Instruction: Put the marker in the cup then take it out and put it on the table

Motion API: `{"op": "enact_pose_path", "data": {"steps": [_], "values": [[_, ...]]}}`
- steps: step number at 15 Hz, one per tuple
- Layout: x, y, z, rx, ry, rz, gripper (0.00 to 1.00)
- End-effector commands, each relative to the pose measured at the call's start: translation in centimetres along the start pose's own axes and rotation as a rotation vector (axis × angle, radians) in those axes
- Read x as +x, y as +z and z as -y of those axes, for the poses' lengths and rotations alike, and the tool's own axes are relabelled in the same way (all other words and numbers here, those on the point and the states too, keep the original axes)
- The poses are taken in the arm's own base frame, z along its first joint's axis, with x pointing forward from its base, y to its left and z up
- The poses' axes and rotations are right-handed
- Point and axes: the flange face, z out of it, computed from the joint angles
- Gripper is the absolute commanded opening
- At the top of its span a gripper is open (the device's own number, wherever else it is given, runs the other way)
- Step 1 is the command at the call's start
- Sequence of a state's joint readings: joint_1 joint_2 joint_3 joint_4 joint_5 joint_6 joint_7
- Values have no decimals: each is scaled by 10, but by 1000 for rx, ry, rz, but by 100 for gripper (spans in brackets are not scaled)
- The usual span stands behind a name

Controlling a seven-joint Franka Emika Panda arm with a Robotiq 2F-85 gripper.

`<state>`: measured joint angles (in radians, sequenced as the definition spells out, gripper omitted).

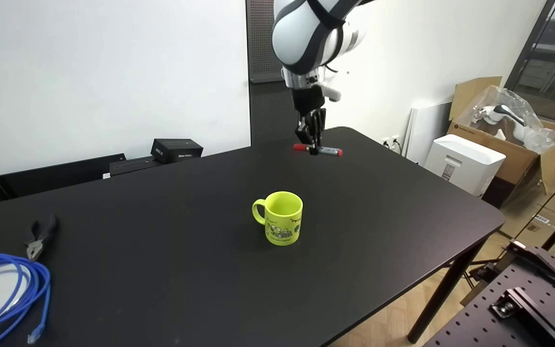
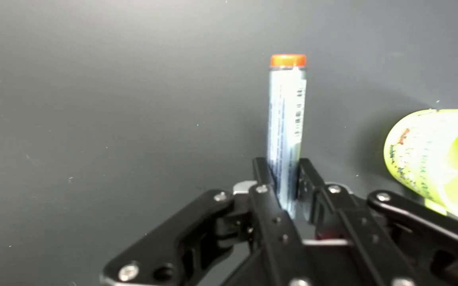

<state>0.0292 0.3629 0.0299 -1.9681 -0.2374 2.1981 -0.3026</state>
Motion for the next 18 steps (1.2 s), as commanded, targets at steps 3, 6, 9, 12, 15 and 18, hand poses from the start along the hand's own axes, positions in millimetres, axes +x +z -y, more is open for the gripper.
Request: {"op": "enact_pose_path", "data": {"steps": [3, 6, 9, 12, 15, 18], "values": [[-32, -56, 45, -43, -80, 134, 5], [-37, -61, 76, -49, -137, 191, 5], [-28, -52, 101, -41, -185, 209, 5], [-17, -39, 123, -35, -227, 223, 5], [-9, -24, 138, -18, -257, 253, 5], [-6, -11, 149, -13, -269, 303, 5]]}}
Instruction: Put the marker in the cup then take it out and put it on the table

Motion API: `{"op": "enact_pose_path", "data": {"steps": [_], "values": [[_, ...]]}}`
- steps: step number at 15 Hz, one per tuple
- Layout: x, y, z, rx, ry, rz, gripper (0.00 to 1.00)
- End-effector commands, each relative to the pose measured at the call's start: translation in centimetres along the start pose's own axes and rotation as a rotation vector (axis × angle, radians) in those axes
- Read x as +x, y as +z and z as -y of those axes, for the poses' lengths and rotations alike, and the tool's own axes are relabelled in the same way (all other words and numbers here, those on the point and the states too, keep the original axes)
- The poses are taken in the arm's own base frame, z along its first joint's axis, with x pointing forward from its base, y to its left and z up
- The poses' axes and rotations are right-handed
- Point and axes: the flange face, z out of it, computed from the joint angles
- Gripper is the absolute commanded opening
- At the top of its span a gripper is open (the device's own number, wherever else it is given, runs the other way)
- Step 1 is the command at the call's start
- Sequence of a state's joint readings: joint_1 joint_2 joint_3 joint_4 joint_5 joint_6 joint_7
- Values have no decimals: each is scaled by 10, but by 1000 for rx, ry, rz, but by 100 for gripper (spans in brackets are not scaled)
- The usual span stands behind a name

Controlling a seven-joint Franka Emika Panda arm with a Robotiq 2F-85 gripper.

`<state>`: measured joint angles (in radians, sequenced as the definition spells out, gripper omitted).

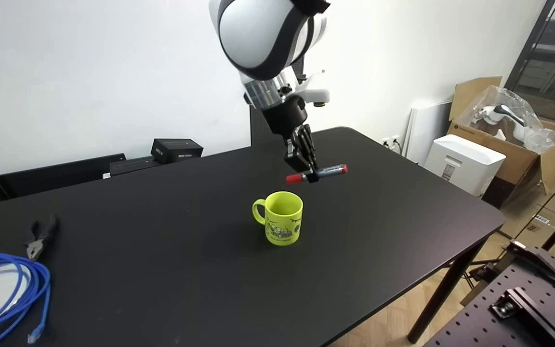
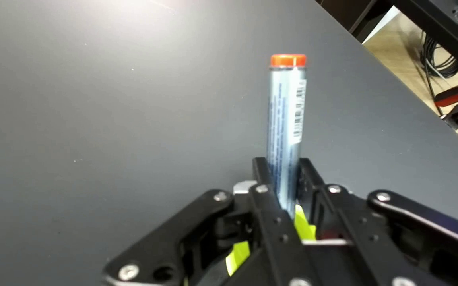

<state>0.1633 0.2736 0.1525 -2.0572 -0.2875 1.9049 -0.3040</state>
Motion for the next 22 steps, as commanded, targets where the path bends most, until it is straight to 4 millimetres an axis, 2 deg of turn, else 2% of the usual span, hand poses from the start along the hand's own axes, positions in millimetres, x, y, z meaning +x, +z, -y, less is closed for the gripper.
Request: {"op": "enact_pose_path", "data": {"steps": [1, 5, 16, 22], "values": [[10, 7, 7, 9, -1, 65, 5], [17, 14, 13, 21, -18, 92, 5], [47, 17, -5, 33, 65, 136, 5], [58, 21, -4, 31, 91, 208, 5]]}}
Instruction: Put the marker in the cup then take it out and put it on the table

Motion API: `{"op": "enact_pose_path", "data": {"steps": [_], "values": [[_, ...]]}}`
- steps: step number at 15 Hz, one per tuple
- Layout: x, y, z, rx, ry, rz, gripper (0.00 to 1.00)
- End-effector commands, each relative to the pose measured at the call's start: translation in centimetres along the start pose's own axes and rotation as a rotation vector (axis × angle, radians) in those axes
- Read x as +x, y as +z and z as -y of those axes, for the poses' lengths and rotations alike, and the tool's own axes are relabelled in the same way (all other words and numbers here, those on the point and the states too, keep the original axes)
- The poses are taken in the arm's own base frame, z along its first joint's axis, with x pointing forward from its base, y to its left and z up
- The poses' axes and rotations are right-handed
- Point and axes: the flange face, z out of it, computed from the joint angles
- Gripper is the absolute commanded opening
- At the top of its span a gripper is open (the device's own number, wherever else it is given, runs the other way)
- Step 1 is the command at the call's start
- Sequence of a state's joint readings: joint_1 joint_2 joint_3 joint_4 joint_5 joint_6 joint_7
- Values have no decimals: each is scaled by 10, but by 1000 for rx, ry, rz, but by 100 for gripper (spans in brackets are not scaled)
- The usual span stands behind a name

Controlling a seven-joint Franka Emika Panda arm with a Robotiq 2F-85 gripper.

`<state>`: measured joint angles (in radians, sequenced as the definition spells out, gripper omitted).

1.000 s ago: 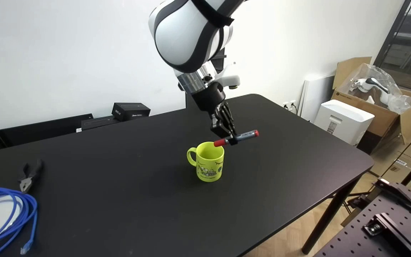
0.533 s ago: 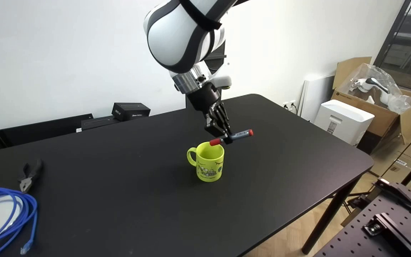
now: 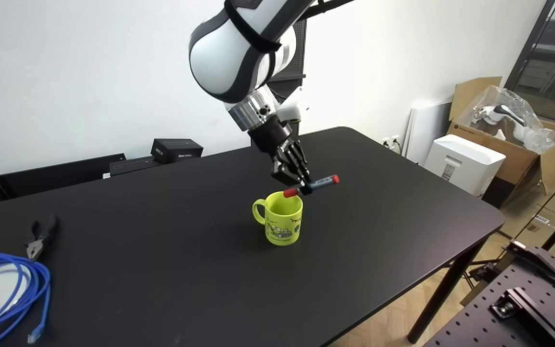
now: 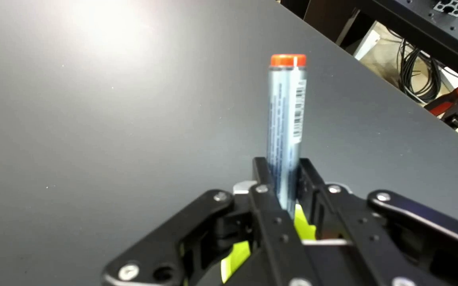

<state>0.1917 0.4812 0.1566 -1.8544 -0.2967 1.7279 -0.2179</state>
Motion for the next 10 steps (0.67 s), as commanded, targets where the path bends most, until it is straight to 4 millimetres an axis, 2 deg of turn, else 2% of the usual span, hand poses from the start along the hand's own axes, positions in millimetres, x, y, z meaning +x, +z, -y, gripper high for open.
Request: {"op": "enact_pose_path", "data": {"steps": [1, 10], "values": [[10, -7, 1, -20, 36, 60, 5], [23, -7, 9, -85, -39, 185, 5]]}}
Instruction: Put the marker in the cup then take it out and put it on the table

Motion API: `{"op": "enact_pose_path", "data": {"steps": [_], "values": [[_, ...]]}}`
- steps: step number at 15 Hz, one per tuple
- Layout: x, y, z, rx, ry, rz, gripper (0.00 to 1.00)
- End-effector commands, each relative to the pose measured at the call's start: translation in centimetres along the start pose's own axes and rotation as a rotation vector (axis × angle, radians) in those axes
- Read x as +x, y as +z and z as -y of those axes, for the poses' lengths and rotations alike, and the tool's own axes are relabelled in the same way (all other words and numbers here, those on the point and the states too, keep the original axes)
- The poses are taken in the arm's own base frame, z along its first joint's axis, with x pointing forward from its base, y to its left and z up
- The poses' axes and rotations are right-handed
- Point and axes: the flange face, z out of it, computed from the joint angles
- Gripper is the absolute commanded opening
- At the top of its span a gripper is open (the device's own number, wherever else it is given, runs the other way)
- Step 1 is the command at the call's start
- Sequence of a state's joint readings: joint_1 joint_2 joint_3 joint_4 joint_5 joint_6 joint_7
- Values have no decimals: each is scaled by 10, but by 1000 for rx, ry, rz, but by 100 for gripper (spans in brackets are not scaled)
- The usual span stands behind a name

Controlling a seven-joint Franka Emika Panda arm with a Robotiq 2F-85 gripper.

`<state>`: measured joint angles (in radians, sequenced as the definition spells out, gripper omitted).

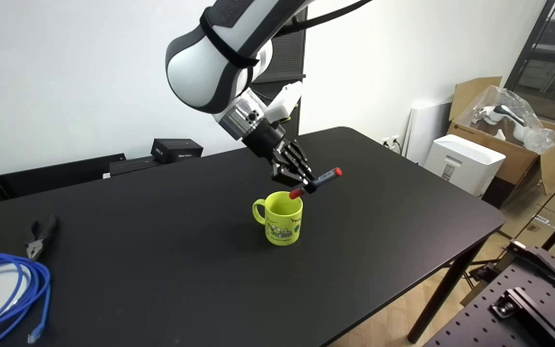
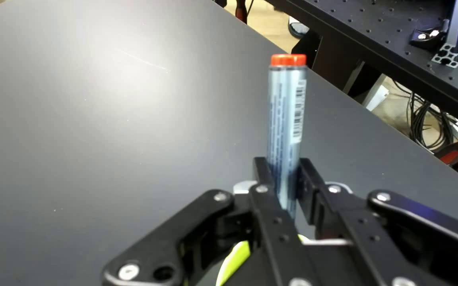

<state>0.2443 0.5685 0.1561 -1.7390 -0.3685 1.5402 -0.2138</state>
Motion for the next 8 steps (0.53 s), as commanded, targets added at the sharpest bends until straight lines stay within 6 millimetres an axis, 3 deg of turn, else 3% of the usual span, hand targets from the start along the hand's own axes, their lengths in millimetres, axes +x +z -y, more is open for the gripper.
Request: {"op": "enact_pose_path", "data": {"steps": [1, 8], "values": [[9, -10, -3, -41, -20, 4, 5], [23, -12, 5, -56, -135, -68, 5]]}}
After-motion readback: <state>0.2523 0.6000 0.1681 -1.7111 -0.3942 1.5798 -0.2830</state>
